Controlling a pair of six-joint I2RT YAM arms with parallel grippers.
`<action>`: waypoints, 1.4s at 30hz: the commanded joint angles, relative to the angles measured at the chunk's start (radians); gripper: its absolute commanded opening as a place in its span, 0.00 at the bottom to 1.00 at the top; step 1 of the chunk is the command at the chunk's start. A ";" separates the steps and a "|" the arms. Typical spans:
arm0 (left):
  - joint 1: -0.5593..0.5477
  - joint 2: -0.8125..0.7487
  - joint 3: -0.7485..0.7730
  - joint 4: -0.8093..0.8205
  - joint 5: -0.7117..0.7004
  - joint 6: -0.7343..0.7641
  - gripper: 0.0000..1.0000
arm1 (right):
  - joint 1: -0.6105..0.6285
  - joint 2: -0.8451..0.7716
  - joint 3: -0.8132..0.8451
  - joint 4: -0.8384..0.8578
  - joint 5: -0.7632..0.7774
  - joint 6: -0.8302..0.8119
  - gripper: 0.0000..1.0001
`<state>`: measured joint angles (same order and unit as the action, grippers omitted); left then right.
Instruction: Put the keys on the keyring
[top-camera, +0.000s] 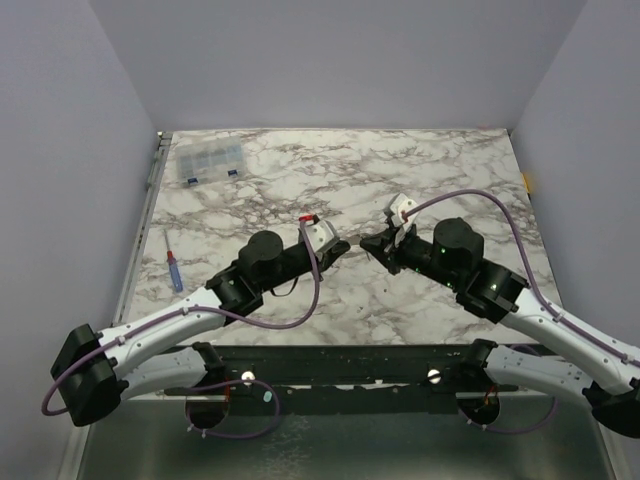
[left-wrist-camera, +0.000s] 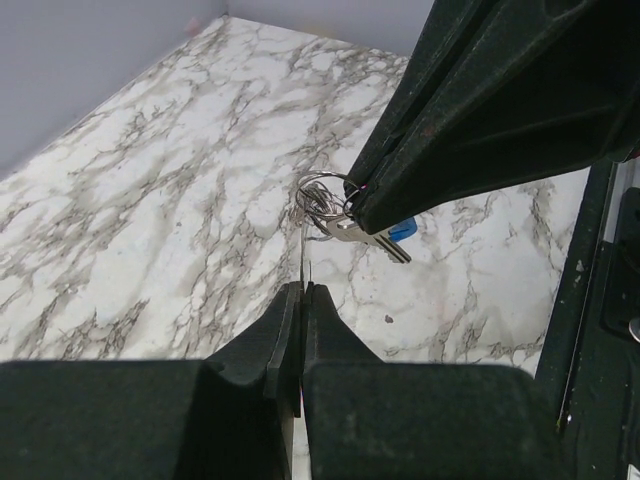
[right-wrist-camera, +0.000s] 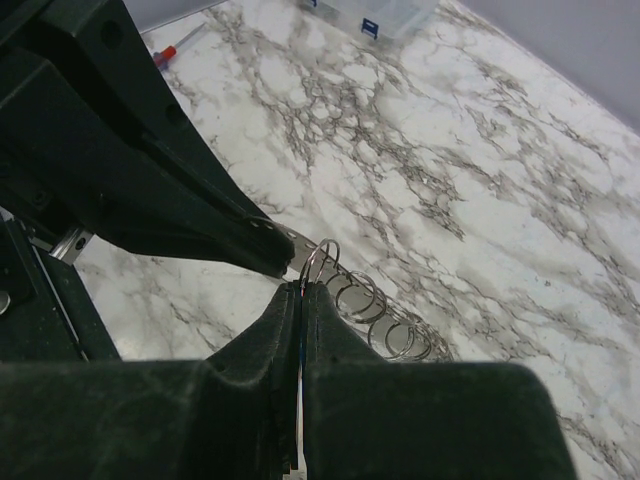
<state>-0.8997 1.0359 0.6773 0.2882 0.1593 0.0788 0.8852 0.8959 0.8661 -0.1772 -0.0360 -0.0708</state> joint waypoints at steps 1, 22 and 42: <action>-0.002 -0.044 -0.022 -0.011 -0.103 0.034 0.00 | 0.005 -0.035 -0.007 -0.026 -0.067 0.028 0.01; -0.008 -0.134 0.258 -0.389 0.223 0.257 0.55 | 0.005 0.056 0.032 -0.140 -0.164 0.004 0.01; -0.003 0.073 0.392 -0.639 0.518 0.479 0.20 | 0.005 0.008 0.078 -0.252 -0.401 -0.141 0.01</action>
<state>-0.9051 1.0878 1.0222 -0.2806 0.5907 0.4915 0.8856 0.9058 0.9005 -0.3935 -0.3847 -0.1741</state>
